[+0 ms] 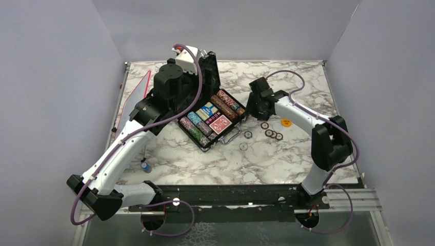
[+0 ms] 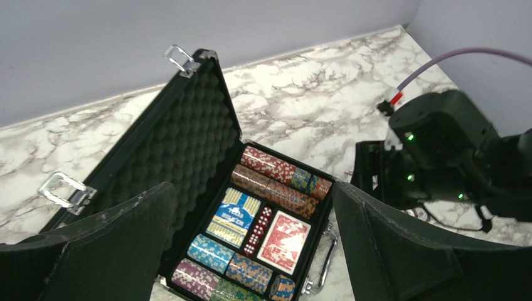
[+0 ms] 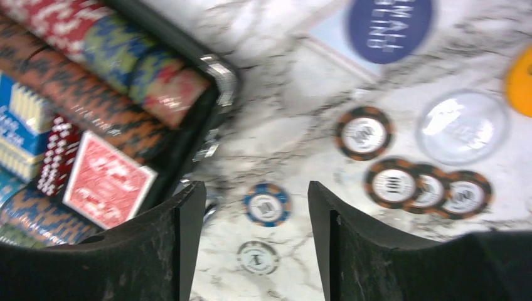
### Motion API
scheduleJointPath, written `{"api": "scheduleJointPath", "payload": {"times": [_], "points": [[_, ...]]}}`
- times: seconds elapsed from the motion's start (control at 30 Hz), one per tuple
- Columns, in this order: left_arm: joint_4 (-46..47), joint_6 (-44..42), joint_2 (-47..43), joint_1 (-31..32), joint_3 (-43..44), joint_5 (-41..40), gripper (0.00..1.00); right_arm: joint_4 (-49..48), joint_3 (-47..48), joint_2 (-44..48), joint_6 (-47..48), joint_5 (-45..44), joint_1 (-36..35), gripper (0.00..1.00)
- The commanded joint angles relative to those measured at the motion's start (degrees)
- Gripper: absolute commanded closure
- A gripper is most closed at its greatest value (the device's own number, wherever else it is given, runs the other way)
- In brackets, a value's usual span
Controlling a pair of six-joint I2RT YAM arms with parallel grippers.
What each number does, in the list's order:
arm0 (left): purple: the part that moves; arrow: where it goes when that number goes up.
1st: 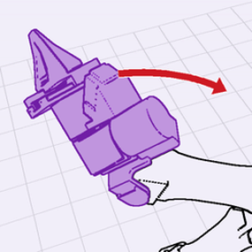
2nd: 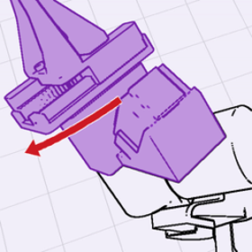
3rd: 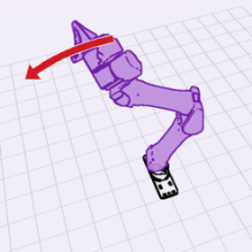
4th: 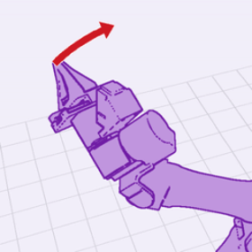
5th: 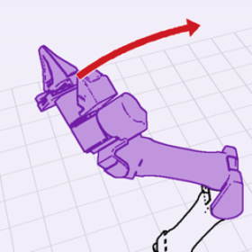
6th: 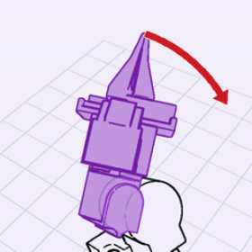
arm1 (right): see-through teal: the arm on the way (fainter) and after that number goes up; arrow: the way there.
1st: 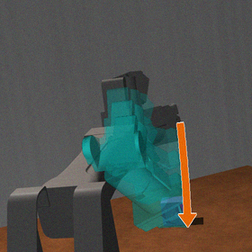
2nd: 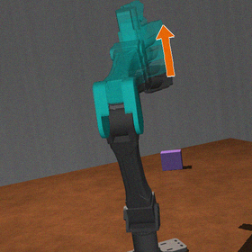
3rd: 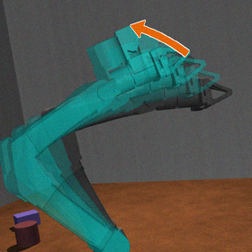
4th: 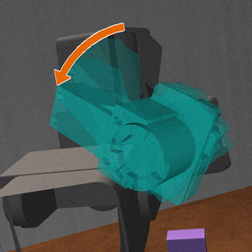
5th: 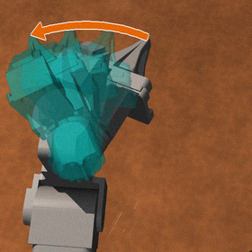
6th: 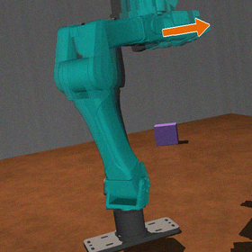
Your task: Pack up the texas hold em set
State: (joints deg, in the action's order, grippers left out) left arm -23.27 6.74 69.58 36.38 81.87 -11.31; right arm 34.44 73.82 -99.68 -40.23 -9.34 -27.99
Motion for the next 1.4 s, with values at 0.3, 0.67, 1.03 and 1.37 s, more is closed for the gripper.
{"api": "scheduleJointPath", "payload": {"times": [0.3, 0.67, 1.03, 1.37], "points": [[7.97, 0.50, 2.67, 0.01, -7.14, 12.16, 0.01, 0.82, -2.80, -2.42, 4.79, 1.40, 11.15, 0.18], [8.69, 0.04, 6.45, 0.01, -4.66, 12.13, 0.01, 3.20, 7.95, -13.05, -1.41, 0.62, 11.46, 0.14], [8.15, -3.47, 6.97, 0.01, -1.71, 8.24, 0.01, 6.77, 12.39, -18.24, -6.79, -4.98, 10.53, 0.15], [8.04, -4.25, 6.97, 0.01, -1.84, 7.14, 0.01, 8.27, 14.02, -21.74, -5.60, -5.14, 9.37, 0.16]]}}
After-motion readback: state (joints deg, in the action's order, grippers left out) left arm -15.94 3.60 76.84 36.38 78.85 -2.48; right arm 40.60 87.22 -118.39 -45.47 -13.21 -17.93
